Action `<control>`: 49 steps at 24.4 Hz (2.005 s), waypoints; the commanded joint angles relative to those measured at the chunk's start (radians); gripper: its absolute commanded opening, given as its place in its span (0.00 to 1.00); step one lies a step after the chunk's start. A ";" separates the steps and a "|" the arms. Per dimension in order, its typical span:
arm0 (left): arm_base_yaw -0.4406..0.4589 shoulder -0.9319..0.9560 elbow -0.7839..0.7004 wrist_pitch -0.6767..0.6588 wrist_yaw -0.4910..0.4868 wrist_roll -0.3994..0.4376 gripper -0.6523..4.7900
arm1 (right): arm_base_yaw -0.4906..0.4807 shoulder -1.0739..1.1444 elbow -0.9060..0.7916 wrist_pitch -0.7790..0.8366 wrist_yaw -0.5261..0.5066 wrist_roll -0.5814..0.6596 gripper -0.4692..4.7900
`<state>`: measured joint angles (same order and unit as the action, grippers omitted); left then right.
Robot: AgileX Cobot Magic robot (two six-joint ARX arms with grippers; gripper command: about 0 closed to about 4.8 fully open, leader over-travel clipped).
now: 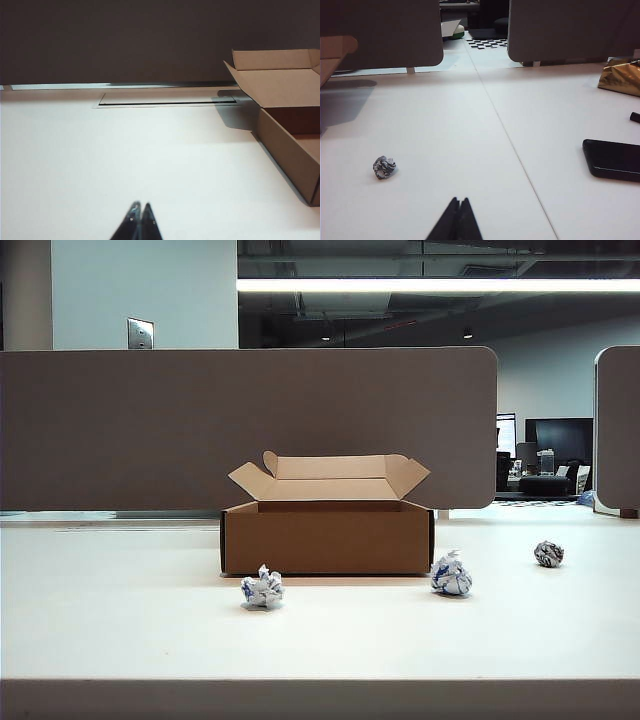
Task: Pick up all the paper balls on the table and put them in the paper box.
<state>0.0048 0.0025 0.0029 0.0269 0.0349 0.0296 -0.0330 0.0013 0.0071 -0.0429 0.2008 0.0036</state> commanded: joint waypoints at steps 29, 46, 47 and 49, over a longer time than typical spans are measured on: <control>0.000 0.268 0.397 -0.118 0.113 -0.103 0.11 | 0.005 0.321 0.489 0.017 -0.112 0.069 0.08; -0.292 1.041 0.730 -0.077 0.367 -0.032 0.29 | 0.224 1.101 0.892 -0.070 -0.334 0.013 0.86; -0.310 1.072 0.740 -0.077 0.366 -0.010 0.29 | 0.240 1.124 0.902 -0.074 -0.333 0.012 0.88; -0.338 1.122 0.755 -0.076 0.365 0.017 0.33 | 0.269 1.172 0.923 -0.089 -0.333 0.010 0.89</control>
<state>-0.3172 1.0958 0.7418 -0.0677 0.4007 0.0032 0.2256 1.1564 0.9142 -0.1345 -0.1349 0.0208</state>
